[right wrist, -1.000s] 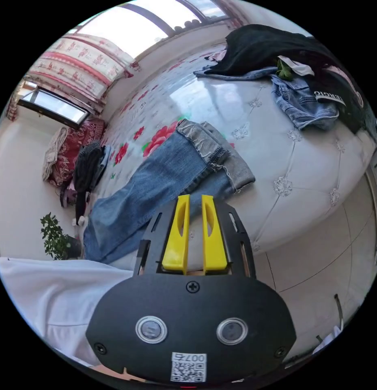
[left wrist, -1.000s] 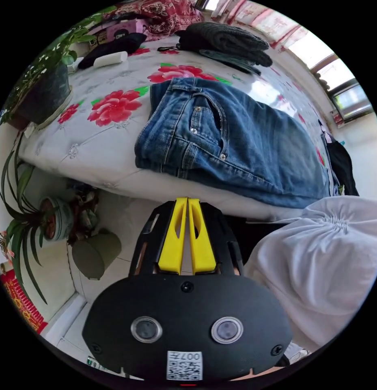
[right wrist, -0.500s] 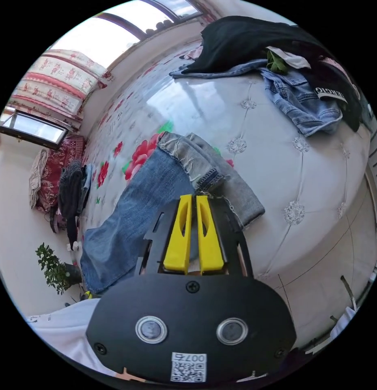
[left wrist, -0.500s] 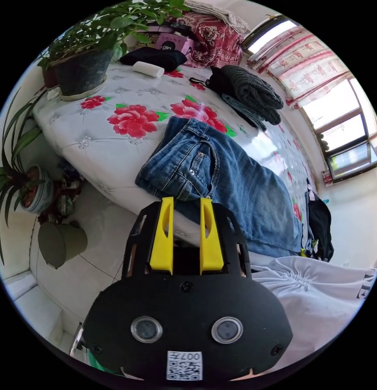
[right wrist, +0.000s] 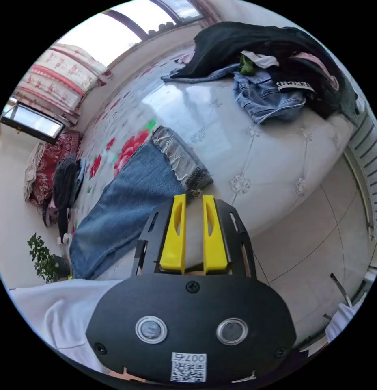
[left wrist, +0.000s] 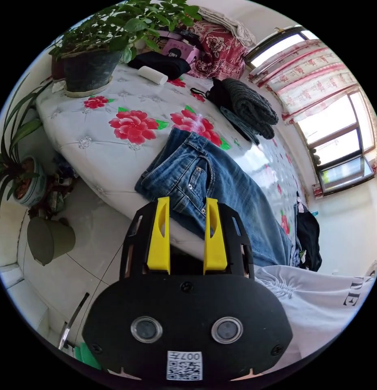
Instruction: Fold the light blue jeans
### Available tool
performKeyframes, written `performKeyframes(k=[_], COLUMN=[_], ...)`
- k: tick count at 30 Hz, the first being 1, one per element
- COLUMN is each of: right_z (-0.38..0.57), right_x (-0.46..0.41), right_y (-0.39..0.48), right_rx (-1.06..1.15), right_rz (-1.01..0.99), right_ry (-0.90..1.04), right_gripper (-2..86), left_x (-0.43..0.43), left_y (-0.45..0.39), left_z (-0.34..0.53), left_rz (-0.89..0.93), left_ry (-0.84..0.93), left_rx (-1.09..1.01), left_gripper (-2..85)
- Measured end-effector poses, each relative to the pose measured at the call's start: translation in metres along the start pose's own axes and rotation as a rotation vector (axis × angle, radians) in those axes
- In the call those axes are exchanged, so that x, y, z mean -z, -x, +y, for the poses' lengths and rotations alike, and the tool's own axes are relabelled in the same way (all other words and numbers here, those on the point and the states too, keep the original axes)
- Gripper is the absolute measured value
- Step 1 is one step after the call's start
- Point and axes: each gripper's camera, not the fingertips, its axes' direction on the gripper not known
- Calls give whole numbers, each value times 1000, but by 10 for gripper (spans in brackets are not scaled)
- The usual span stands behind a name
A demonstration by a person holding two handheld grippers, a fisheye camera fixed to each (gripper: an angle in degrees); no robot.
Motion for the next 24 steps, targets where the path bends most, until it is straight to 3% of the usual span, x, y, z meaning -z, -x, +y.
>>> performKeyframes(k=[2, 6, 9, 11, 15, 20, 24], right_z=[5, 7, 22, 42, 71, 90, 95], right_x=[16, 3, -23, -50, -104, -180, -216], right_y=[33, 110, 182, 238, 311, 417, 485], right_rx=[62, 307, 516, 690, 866, 974, 1059], right_rz=[72, -43, -128, -220, -369, -540, -539], right_ry=[-129, -110, -36, 47, 225, 502, 482], right_gripper=[29, 28, 27, 27, 32, 43, 49], left_x=[-11, -1, 59, 78, 1, -40, -40], left_y=[-1, -26, -52, -50, 22, 10, 14], left_z=[-8, -22, -18, -9, 12, 13, 7], left_rz=[-51, -17, 124, 64, -107, -186, -148], left_ry=[39, 73, -28, -37, 188, 190, 215], left_rx=[45, -24, -181, -253, -79, -157, -168], left_gripper=[79, 13, 2, 1, 14, 37, 41])
